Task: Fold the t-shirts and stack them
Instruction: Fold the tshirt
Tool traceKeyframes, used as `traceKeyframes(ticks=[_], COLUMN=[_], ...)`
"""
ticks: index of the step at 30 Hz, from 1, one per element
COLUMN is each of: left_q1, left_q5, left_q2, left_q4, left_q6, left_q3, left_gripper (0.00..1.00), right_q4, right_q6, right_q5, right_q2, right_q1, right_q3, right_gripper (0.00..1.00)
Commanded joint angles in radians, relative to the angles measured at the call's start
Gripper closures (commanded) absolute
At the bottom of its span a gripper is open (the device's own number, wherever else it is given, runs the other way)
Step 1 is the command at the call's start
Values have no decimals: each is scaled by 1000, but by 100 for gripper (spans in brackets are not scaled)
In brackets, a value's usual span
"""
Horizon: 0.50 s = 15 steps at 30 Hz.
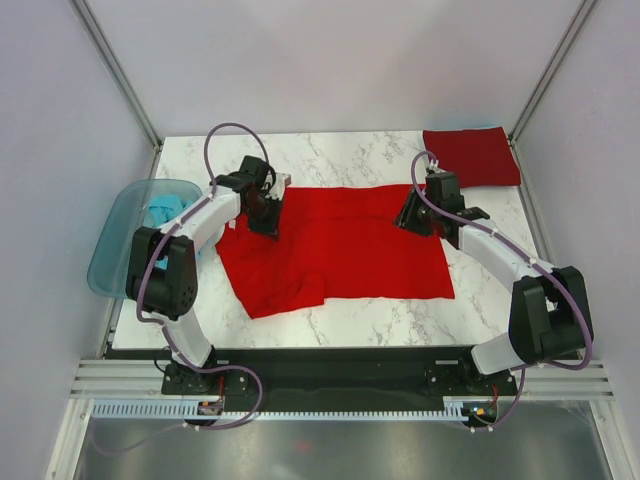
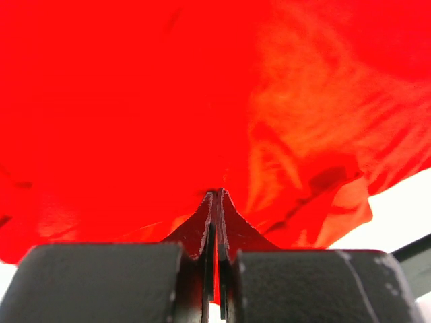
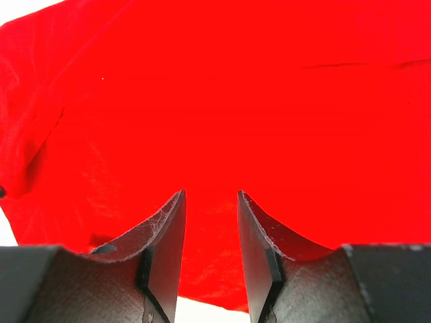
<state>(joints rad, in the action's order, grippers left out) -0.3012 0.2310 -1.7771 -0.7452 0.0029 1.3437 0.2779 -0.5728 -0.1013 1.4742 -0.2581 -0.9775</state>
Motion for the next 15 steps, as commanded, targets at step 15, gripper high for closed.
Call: traceKeyframes(ticks=[15], left_q1=[-85], left_q5=[235], left_q2=[110], left_q4=[17], left_q6=[-100], left_q3=[-84], left_gripper=[72], right_q4=[-34], right_q6=[1], right_q5=[-11], right_q2=[-6], right_q1=[0], right_q3=[17], right_gripper=[56])
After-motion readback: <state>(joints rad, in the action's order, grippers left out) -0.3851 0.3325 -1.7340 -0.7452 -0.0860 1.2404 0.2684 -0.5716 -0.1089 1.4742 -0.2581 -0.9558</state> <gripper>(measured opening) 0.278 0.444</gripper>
